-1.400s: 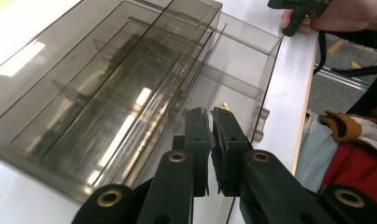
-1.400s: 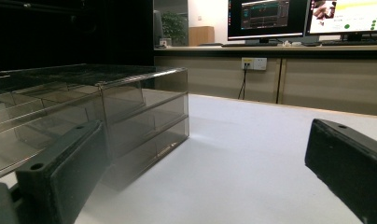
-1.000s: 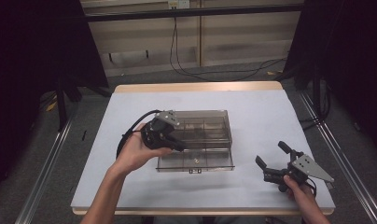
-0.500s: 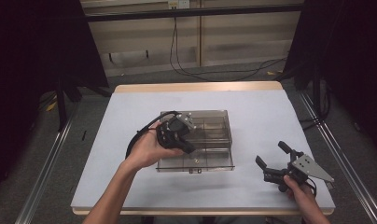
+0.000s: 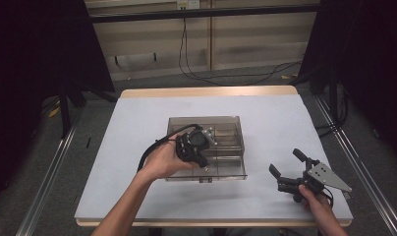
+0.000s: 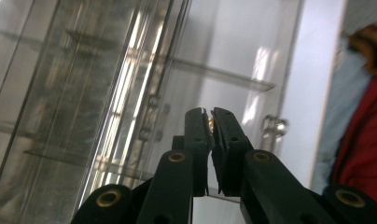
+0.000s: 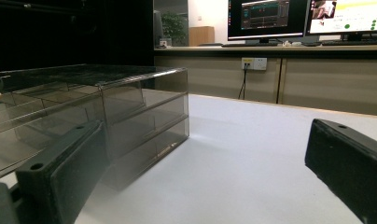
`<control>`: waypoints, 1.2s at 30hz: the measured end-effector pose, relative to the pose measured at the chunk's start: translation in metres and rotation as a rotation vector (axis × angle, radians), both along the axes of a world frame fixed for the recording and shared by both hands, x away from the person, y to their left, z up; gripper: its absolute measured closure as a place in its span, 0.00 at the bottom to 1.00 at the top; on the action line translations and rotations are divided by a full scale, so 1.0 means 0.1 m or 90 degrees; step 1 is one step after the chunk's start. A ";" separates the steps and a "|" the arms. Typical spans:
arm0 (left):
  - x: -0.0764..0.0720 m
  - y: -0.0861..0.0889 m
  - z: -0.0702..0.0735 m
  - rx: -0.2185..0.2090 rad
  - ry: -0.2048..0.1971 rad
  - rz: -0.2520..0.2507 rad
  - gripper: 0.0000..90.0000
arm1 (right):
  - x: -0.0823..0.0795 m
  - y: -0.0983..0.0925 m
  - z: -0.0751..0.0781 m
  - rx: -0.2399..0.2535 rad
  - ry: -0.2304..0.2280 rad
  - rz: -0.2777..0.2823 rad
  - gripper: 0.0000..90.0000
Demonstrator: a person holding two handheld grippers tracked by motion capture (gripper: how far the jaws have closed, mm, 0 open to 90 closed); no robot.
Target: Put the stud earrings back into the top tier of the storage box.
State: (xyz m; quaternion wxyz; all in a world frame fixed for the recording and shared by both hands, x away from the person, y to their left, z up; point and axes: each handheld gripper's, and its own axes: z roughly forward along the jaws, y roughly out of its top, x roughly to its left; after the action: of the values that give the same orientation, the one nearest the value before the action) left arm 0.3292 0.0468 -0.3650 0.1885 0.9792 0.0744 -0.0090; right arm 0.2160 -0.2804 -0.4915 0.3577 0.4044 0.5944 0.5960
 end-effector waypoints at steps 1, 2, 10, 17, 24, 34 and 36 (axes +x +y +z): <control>0.01 -0.01 -0.01 0.005 0.003 -0.006 0.95 | 0.00 0.00 0.00 0.000 0.000 0.000 0.00; 0.01 -0.02 -0.02 0.007 0.005 -0.006 0.95 | 0.00 0.00 0.00 0.000 0.000 0.000 0.00; 0.02 -0.02 -0.08 0.007 0.011 0.001 0.94 | 0.00 0.00 0.00 0.000 -0.001 0.000 0.00; 0.04 0.04 -0.06 -0.016 0.011 0.013 0.91 | 0.00 0.00 0.00 -0.001 -0.001 0.000 0.00; 0.04 0.19 0.06 -0.076 0.011 0.033 0.89 | 0.00 0.00 0.00 0.000 -0.001 0.000 0.00; 0.05 0.56 0.08 -0.180 -0.004 0.098 0.66 | 0.00 0.00 0.00 -0.001 -0.001 -0.001 0.00; 0.04 0.64 0.08 -0.215 0.003 0.094 0.60 | 0.00 0.00 0.00 -0.001 0.000 -0.001 0.00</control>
State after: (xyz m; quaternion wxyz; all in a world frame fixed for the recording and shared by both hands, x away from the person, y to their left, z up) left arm 0.3331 0.1111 -0.3566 0.3504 0.9254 0.1440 -0.0099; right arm 0.2160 -0.2803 -0.4915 0.3583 0.4045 0.5944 0.5956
